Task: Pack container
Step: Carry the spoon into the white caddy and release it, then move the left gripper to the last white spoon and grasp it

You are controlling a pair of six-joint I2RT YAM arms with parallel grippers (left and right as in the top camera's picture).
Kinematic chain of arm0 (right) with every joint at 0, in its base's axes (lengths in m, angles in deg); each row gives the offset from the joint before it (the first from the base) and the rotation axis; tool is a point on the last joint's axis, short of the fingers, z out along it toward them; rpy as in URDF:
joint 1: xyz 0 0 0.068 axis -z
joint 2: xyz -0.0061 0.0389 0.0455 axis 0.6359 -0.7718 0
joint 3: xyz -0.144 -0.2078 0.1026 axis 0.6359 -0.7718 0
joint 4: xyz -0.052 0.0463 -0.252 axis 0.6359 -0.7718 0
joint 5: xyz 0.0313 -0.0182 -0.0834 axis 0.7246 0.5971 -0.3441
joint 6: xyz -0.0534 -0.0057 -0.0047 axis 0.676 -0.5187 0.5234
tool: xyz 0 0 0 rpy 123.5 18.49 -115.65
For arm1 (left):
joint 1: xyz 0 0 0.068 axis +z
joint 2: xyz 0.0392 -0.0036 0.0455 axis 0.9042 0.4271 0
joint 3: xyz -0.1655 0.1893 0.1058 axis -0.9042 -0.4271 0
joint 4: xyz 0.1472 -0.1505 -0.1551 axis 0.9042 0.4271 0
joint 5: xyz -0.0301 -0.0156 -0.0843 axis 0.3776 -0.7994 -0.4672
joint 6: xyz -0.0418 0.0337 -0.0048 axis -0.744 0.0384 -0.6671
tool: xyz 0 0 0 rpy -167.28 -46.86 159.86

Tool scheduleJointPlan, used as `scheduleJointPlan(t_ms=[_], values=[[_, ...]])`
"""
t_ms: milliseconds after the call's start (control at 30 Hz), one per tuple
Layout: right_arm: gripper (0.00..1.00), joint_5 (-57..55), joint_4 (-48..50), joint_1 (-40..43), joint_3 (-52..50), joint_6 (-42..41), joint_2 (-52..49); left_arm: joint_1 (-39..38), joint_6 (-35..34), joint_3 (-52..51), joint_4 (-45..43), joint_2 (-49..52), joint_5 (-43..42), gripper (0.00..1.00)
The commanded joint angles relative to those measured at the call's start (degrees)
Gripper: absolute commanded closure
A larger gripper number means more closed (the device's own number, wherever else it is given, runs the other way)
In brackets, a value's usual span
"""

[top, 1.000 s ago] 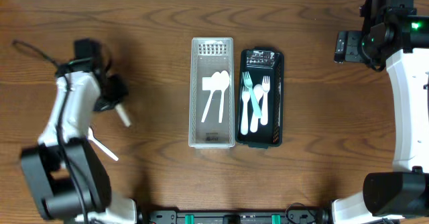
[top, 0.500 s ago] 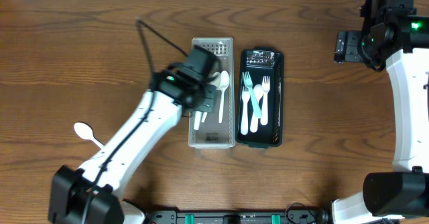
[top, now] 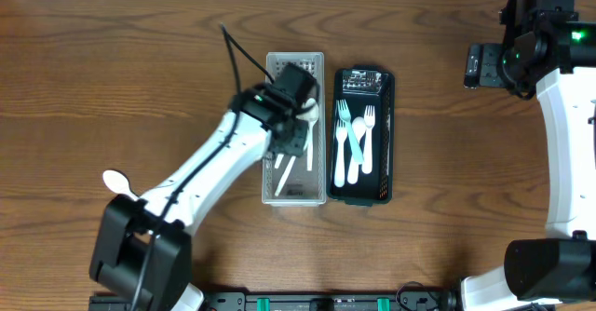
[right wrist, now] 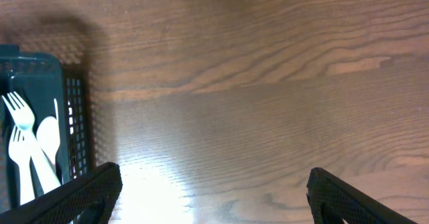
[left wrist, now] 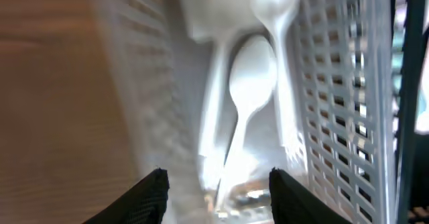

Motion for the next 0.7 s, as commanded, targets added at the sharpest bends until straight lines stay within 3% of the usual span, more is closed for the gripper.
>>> scheduleJointPlan(t_ms=[0,133,333,467,667], values=[[0.08,-0.61,-0.15,0.92,0.02,0.92,-0.07,4.52,0.90,6.29,2.97,-6.43,8.15,0.49],[0.08,-0.59,-0.15,0.92,0.02,0.94,-0.07,14.21,-2.91,6.99,6.82,-11.67,11.67,0.45],[0.08,-0.59,-0.15,0.92,0.02,0.92,-0.07,35.06,-19.19,4.98,15.56,-13.97,10.78,0.40],[0.08,-0.59,-0.15,0.92,0.02,0.92,-0.07,45.90,-19.47,-0.79,13.60,-13.55,6.03,0.40],[0.08,-0.59,-0.20,0.92,0.02,0.92,-0.07,56.15,-18.10,-13.05,5.11,-11.82,1.18,0.40]])
